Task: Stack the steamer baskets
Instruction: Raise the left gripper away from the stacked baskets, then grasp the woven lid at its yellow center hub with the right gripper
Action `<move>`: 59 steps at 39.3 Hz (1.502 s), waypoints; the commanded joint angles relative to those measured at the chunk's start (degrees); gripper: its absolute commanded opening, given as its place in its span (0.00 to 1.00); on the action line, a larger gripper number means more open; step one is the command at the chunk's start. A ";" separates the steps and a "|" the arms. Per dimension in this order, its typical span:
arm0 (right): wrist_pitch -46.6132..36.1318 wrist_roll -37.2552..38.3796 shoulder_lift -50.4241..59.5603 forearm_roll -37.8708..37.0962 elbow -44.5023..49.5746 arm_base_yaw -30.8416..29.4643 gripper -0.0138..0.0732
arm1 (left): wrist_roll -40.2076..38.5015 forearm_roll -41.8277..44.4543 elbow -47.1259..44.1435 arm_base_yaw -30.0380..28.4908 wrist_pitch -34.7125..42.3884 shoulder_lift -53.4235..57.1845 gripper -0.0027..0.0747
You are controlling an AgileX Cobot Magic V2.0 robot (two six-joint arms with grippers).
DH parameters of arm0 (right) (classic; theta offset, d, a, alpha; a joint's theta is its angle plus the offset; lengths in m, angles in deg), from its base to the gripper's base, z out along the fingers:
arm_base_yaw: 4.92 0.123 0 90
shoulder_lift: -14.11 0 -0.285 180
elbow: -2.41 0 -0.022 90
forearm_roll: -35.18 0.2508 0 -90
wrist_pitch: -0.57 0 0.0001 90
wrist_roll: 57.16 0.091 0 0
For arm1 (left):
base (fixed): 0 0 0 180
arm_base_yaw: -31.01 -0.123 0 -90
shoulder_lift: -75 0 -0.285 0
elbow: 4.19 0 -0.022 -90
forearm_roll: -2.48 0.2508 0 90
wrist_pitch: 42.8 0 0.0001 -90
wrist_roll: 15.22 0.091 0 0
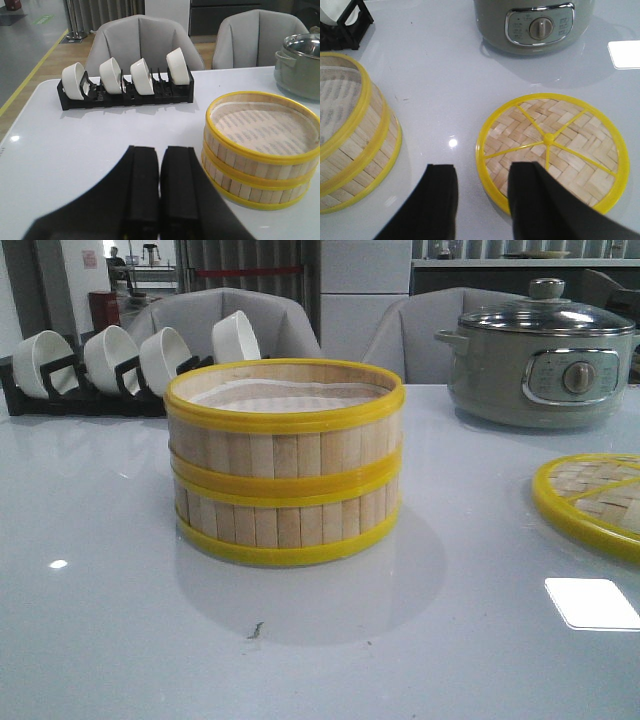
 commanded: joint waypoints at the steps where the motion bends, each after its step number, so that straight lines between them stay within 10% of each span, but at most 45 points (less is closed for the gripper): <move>1: -4.41 -0.16 0.36 0.08 -1.91 0.02 0.51 | -0.74 -0.59 1.39 -0.19 5.07 -0.38 0.15; 13: -4.24 -0.16 0.36 0.08 -1.91 0.02 0.21 | -0.74 -0.59 1.39 -0.19 5.07 -0.38 0.15; 32: 4.84 -0.16 -0.59 0.46 -1.91 0.02 0.24 | -0.74 -0.59 1.39 -0.19 5.07 -0.38 0.15; 42: 5.11 -0.22 -1.34 -1.94 -2.12 0.02 0.56 | -0.74 -0.59 1.39 -0.19 5.07 -0.38 0.15; 59: 9.11 -0.26 -24.39 -3.47 -16.58 -5.68 0.55 | -0.74 -0.59 1.39 -0.19 5.07 -0.38 0.15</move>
